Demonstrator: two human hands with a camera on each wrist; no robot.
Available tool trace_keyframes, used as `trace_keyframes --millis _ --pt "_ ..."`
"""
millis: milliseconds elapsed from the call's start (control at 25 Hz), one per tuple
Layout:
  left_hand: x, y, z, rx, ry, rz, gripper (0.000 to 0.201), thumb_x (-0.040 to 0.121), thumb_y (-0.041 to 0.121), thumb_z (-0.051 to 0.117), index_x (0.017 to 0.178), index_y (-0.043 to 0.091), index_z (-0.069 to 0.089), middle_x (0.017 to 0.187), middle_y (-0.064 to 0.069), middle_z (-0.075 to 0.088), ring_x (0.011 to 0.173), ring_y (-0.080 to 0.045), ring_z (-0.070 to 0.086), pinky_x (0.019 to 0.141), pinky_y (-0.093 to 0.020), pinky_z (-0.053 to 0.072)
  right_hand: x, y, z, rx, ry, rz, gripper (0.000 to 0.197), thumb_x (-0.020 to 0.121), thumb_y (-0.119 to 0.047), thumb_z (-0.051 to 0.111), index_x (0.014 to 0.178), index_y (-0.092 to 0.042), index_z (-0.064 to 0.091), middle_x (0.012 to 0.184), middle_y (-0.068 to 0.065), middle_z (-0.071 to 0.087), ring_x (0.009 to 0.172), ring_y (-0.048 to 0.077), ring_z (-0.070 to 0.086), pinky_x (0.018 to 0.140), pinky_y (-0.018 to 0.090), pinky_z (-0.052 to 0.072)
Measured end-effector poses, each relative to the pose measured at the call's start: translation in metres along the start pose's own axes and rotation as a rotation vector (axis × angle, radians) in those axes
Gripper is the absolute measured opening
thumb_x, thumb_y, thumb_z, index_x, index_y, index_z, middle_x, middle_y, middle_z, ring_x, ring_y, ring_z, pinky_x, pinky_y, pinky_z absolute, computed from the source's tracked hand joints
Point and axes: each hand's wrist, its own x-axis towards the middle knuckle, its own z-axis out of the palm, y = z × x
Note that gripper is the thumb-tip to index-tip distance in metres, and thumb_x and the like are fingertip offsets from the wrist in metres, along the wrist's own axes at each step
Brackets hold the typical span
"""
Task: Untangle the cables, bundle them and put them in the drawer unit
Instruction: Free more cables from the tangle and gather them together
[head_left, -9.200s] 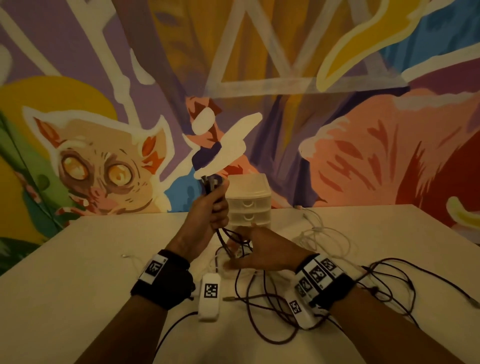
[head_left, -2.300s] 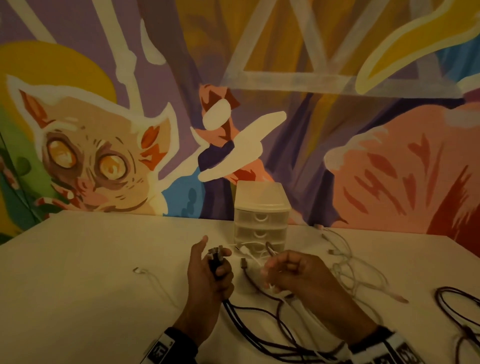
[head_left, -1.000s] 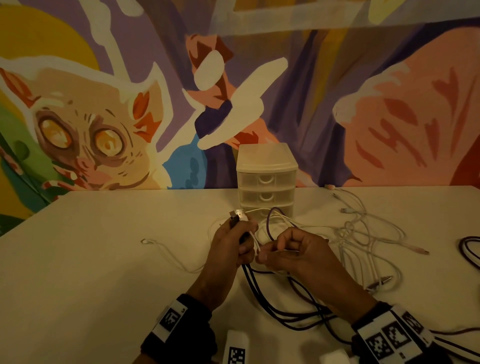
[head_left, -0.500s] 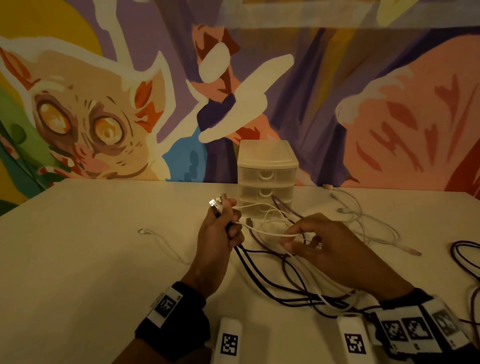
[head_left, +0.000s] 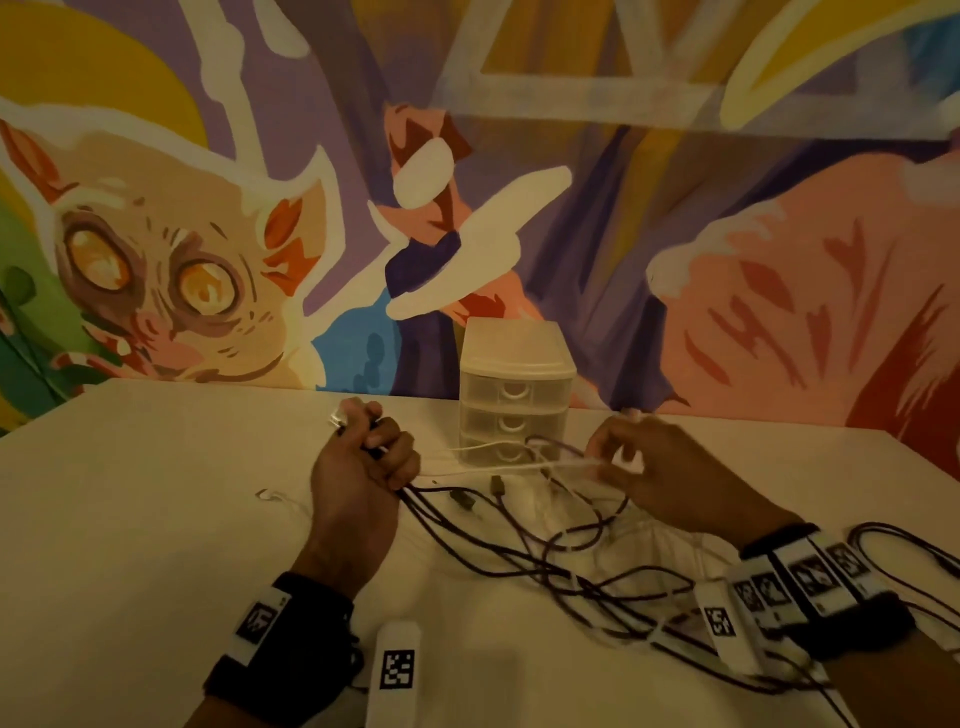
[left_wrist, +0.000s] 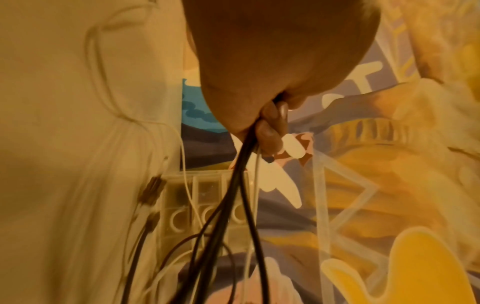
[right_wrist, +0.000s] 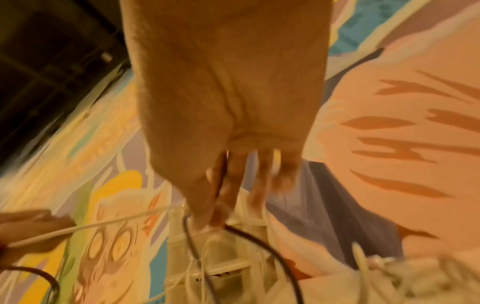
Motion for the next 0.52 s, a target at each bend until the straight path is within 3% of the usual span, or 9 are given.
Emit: trace_keyframes --millis 40,120,160,200,280,320,360,480,520 --pt "0.003 0.003 0.001 0.031 0.002 0.028 0.033 0.113 0.039 0.044 0.09 0.017 0.054 0.066 0.007 0.034 0.048 -0.005 0.024 0.043 -0.019 0.024 0.006 -0.001 -0.01 -0.04 -0.019 -0.011 0.01 0.094 -0.041 0.074 0.089 -0.043 0.066 0.091 -0.02 0.07 0.089 0.003 0.062 0.082 0.043 0.057" --pt "0.009 0.008 0.004 0.091 0.018 0.079 0.035 0.114 0.041 0.043 0.091 0.018 0.054 0.064 0.008 0.036 0.047 -0.004 0.024 0.043 -0.019 0.022 0.017 -0.008 -0.038 -0.077 0.207 -0.034 0.013 0.1 -0.038 0.069 0.09 -0.033 0.063 0.083 -0.012 0.065 0.077 0.01 0.061 0.071 0.043 0.054" --pt "0.014 0.012 0.004 0.111 0.037 0.113 0.034 0.114 0.042 0.043 0.092 0.018 0.055 0.064 0.009 0.037 0.047 -0.004 0.025 0.043 -0.019 0.022 0.021 -0.013 -0.049 -0.092 0.327 -0.051 0.019 0.103 -0.042 0.065 0.091 -0.028 0.059 0.079 -0.009 0.062 0.071 0.013 0.059 0.064 0.04 0.049" --pt "0.019 0.017 0.003 0.13 0.067 0.148 0.034 0.114 0.043 0.044 0.092 0.019 0.055 0.065 0.009 0.038 0.048 -0.004 0.025 0.043 -0.019 0.022 0.022 -0.016 -0.057 -0.123 0.32 -0.061 0.028 0.103 -0.051 0.059 0.091 -0.026 0.055 0.075 -0.006 0.06 0.066 0.014 0.057 0.059 0.038 0.043" --pt "0.03 0.032 -0.003 0.144 0.139 0.213 0.032 0.113 0.043 0.046 0.091 0.021 0.055 0.065 0.01 0.038 0.049 -0.005 0.025 0.043 -0.019 0.022 0.018 -0.015 -0.06 -0.247 -0.044 -0.018 0.037 0.1 -0.063 0.049 0.083 -0.03 0.052 0.068 -0.004 0.057 0.061 0.01 0.056 0.055 0.035 0.036" --pt "0.035 0.039 -0.006 0.145 0.174 0.242 0.031 0.113 0.042 0.046 0.091 0.022 0.054 0.064 0.011 0.038 0.049 -0.005 0.025 0.042 -0.019 0.022 0.013 -0.012 -0.059 -0.241 -0.189 0.007 0.039 0.099 -0.063 0.053 0.076 -0.032 0.054 0.066 -0.005 0.058 0.062 0.01 0.057 0.056 0.032 0.037" --pt "0.037 0.043 -0.009 0.158 0.202 0.265 0.03 0.113 0.041 0.047 0.092 0.022 0.053 0.064 0.011 0.038 0.049 -0.005 0.026 0.042 -0.019 0.023 0.006 -0.01 -0.06 -0.167 -0.208 0.03 0.04 0.099 -0.061 0.059 0.07 -0.033 0.058 0.067 -0.007 0.062 0.064 0.008 0.059 0.058 0.028 0.041" --pt "0.035 0.039 -0.009 0.381 0.221 0.318 0.026 0.112 0.042 0.05 0.094 0.023 0.053 0.065 0.01 0.039 0.053 -0.006 0.029 0.045 -0.021 0.027 -0.009 -0.025 -0.064 0.378 0.182 0.046 0.026 0.099 -0.041 0.066 0.08 -0.026 0.075 0.079 -0.008 0.073 0.069 0.001 0.062 0.065 0.015 0.046" --pt "0.03 0.033 -0.006 0.51 0.18 0.312 0.029 0.111 0.045 0.052 0.092 0.023 0.053 0.064 0.01 0.039 0.054 -0.007 0.03 0.047 -0.023 0.028 -0.013 -0.036 -0.058 0.524 0.201 0.032 0.024 0.1 -0.036 0.063 0.086 -0.022 0.077 0.084 -0.005 0.075 0.077 0.004 0.066 0.072 0.016 0.049"
